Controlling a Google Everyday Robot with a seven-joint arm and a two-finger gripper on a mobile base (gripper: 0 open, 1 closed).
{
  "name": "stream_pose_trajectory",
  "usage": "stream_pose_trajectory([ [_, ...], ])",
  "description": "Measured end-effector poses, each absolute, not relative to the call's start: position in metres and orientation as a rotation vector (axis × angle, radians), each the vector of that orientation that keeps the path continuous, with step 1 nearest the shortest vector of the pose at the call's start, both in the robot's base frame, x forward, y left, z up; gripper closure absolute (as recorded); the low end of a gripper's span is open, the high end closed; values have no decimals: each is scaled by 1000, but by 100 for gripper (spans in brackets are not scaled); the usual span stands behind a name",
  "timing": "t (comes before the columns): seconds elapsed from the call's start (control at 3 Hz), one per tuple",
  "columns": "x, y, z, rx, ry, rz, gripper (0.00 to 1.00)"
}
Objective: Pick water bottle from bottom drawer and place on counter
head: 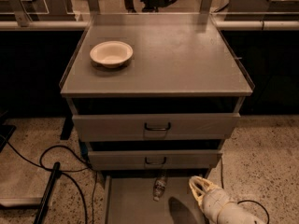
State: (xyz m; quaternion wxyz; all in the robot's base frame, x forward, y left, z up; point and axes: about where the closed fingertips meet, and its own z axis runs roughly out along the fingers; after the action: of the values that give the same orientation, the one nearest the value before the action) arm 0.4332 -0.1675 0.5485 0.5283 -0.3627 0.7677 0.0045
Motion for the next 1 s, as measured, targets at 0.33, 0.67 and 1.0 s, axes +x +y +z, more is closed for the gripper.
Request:
stream_pose_trajectory([
  [0.33, 433, -167, 549, -867, 1834, 11, 36],
  [0.67, 433, -167, 549, -867, 1834, 11, 11],
  [1.0, 433, -167, 549, -867, 1834, 11, 0],
])
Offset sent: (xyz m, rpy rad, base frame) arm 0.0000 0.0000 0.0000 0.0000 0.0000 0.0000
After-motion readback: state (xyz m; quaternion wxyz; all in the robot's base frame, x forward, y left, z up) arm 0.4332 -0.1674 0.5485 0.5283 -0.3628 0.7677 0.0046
